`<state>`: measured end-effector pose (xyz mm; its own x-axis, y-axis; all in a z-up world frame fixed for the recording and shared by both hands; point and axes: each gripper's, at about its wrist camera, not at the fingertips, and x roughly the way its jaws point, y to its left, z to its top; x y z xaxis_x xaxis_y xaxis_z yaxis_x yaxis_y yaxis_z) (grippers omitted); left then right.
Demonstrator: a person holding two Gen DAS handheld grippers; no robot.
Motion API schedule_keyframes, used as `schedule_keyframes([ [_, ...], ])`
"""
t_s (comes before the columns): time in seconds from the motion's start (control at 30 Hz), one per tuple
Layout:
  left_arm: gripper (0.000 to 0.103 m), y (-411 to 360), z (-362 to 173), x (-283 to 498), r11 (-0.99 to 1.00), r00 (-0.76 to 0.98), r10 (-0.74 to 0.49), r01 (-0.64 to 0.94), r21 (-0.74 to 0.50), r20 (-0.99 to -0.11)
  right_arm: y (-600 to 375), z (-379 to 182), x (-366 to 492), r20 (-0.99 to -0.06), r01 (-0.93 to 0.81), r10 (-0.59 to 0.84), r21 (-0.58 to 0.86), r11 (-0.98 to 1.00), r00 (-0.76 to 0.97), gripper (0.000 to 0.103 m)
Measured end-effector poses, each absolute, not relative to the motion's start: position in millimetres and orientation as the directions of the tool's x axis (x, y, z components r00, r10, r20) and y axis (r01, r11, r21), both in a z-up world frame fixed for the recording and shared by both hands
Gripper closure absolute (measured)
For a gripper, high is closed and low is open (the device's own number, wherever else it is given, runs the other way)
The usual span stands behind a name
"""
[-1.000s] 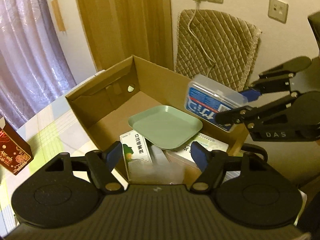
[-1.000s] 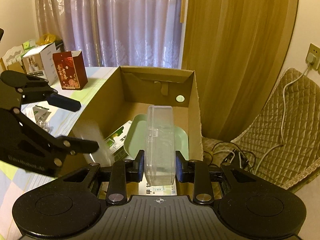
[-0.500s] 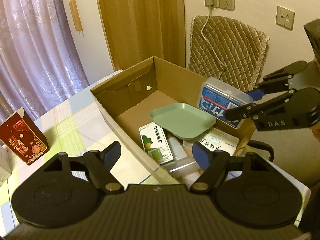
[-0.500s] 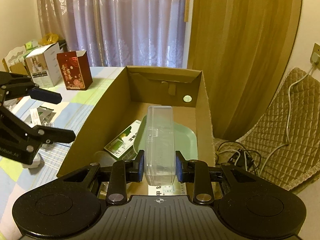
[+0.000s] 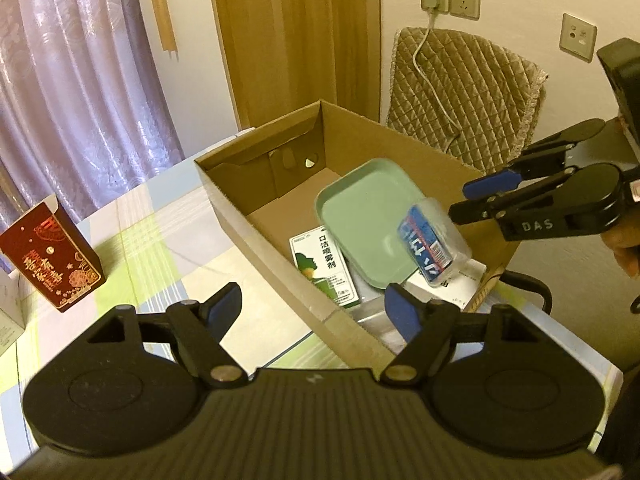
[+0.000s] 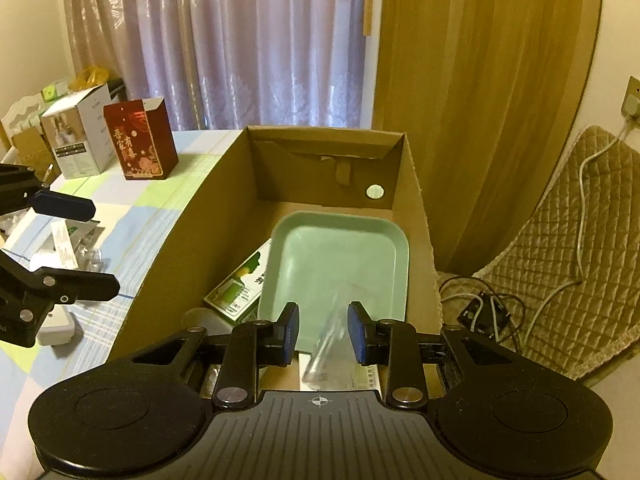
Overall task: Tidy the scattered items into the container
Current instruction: 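Open both tools to drop the cup and case into the cardboard box, then move both tools back to the remaining items on the table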
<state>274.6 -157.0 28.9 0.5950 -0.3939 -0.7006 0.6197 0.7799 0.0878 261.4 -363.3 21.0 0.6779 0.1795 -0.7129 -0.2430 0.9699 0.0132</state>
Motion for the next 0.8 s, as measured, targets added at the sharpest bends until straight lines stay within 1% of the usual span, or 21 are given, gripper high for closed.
schedule_keyframes([
  [0.37,0.028,-138,26,254,0.801,0.595,-0.372,0.594,0.078,-0.712,-363,29,242,-0.708,-0.242,0.185,0.021,0.970,0.681,0.069],
  [0.8,0.027,-91,28,214,0.846,0.597,-0.329,0.531,0.053,-0.732,-333,51,203,-0.684,-0.260,0.201,0.017,0.965,0.701,0.069],
])
